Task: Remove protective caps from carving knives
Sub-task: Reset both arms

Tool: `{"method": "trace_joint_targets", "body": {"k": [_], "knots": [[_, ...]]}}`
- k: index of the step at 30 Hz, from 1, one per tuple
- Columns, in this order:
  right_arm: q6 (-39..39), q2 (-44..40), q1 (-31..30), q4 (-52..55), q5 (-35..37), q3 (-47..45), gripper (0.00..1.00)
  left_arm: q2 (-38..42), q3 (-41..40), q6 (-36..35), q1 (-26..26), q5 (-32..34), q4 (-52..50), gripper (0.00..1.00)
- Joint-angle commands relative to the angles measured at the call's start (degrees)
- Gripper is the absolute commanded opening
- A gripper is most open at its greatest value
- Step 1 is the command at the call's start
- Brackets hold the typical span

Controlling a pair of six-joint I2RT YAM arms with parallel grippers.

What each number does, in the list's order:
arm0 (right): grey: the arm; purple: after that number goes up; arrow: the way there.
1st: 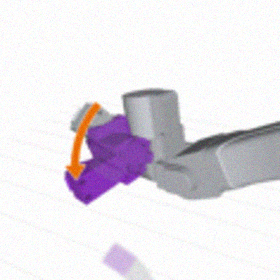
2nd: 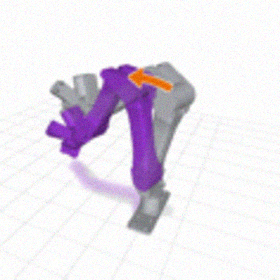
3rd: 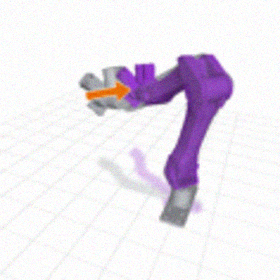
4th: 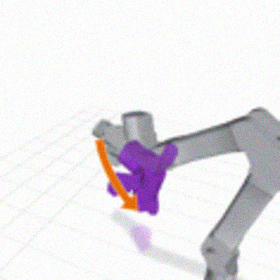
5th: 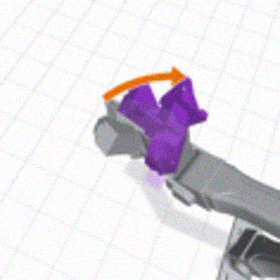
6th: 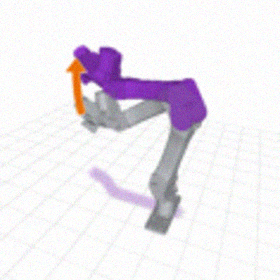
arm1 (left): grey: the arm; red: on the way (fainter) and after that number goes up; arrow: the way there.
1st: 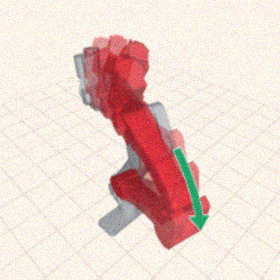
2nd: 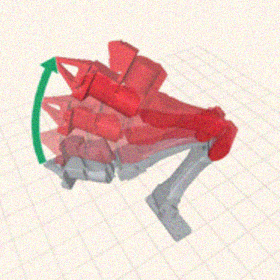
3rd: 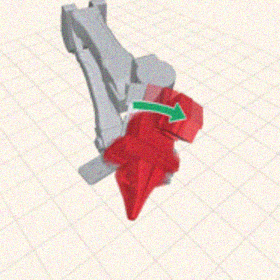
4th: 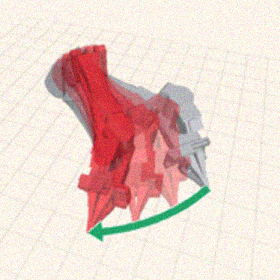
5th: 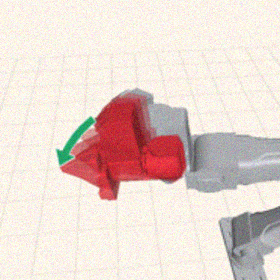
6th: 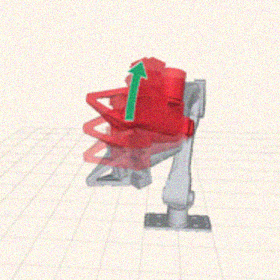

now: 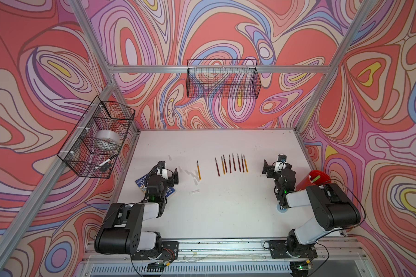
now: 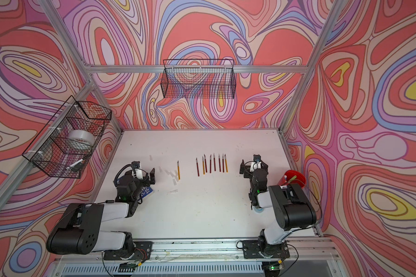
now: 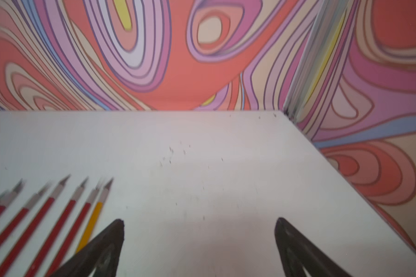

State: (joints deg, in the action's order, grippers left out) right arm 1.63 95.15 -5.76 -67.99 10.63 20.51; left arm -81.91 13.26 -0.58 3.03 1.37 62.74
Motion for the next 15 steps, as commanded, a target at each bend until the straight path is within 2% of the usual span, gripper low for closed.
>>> {"method": "trace_joint_targets", "body": {"k": [1, 2, 3, 5, 6, 7, 8, 9, 10, 11, 12, 13, 15], "knots": [[-2.06, 1.2, 1.62, 11.17, -0.04, 3.78, 0.98, -7.63, -1.59, 1.67, -1.46, 5.58, 10.09, 1.0], [-2.1, 2.74, 3.89, 9.18, -4.25, 3.81, 0.99, -2.2, -0.24, 2.02, -1.53, 3.37, -1.01, 0.99], [-2.07, 3.11, 3.75, 5.17, -2.04, 2.6, 0.98, -1.41, 1.11, 0.95, -1.47, 1.5, -4.18, 1.0], [-2.27, 3.11, 3.77, 5.93, -1.84, 2.78, 0.98, -8.08, 2.11, 0.17, -0.56, 4.75, 2.83, 1.0], [-2.33, 3.14, 3.65, 6.63, -1.04, 3.34, 0.98, -7.84, 3.35, 0.51, 1.64, 13.8, 1.21, 1.0], [-2.92, 2.89, 3.67, 8.64, -0.25, 4.06, 0.98, -5.01, 5.32, 1.76, 2.33, 15.93, -7.68, 1.0], [-3.26, 3.13, 3.69, 9.21, 1.07, 4.5, 0.98, -5.54, 5.98, 1.59, 2.5, 16.16, -8.69, 1.0], [-3.51, 3.21, 3.65, 9.73, 1.5, 4.88, 0.99, -8.29, 5.31, -0.4, 2.7, 16.21, -2.33, 1.0], [-3.57, 3.07, 3.69, 10.14, 1.35, 4.85, 0.98, -8.35, 5.38, -0.48, 2.79, 16.17, -2.86, 1.0], [-3.54, 3.27, 3.69, 9.52, 1.6, 4.82, 0.98, -6.13, 7.33, 1.27, 2.4, 15.64, -10.56, 1.0], [-3.57, 3.11, 3.65, 9.99, 1.46, 4.89, 0.98, -5.95, 8.13, 2.3, 0.74, 13.0, -11.7, 1.0], [-3.56, 3.23, 3.66, 9.76, 1.57, 4.87, 0.98, -7.35, 7.7, 2.61, -0.22, 12.14, -8.93, 1.0], [-3.5, 3.03, 3.67, 9.8, 1.68, 4.79, 0.99, -5.37, 5.67, 2.5, 0.88, 13.94, -8.12, 1.0]]}}
